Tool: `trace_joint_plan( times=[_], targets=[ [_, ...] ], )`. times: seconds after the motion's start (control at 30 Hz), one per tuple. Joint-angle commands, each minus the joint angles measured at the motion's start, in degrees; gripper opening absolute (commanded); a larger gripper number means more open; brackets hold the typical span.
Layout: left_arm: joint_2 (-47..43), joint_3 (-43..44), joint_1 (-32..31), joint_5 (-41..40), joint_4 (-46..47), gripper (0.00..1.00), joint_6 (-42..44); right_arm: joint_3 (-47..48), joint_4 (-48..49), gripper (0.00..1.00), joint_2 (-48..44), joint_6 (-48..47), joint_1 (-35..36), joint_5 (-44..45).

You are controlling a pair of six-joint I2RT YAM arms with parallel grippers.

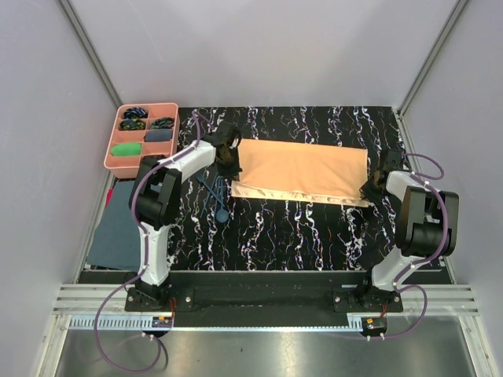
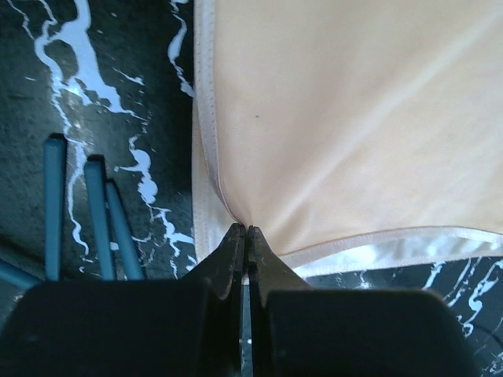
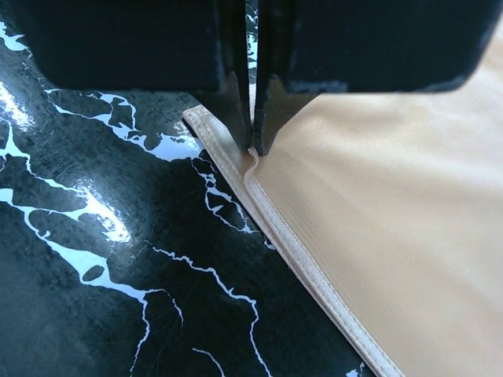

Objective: Fold the napkin into a case and place the utensils inside
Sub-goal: Fold and flatten the napkin at the center of the board.

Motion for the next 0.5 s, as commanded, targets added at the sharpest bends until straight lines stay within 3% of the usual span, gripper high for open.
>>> trace_joint_plan(
  times=[0.0,0.2,0.47],
  targets=[
    [-3.18,0.95,-1.74,2.56,0.9,0.0,-0.38,-0.29,-1.61,0.0,1.62,1.26,-1.6,1.83],
    [-1.24,5.34,-2.27,3.1,-0.07,0.0,-0.73,-3.37,-1.79,0.0,-0.83,2.31,-3.8,1.13],
    [-7.39,5.18,-3.15,3.8,-0.25,0.0,-0.9,-0.75,-2.93,0.0,-5.58,1.35,-4.16,-1.59]
  ],
)
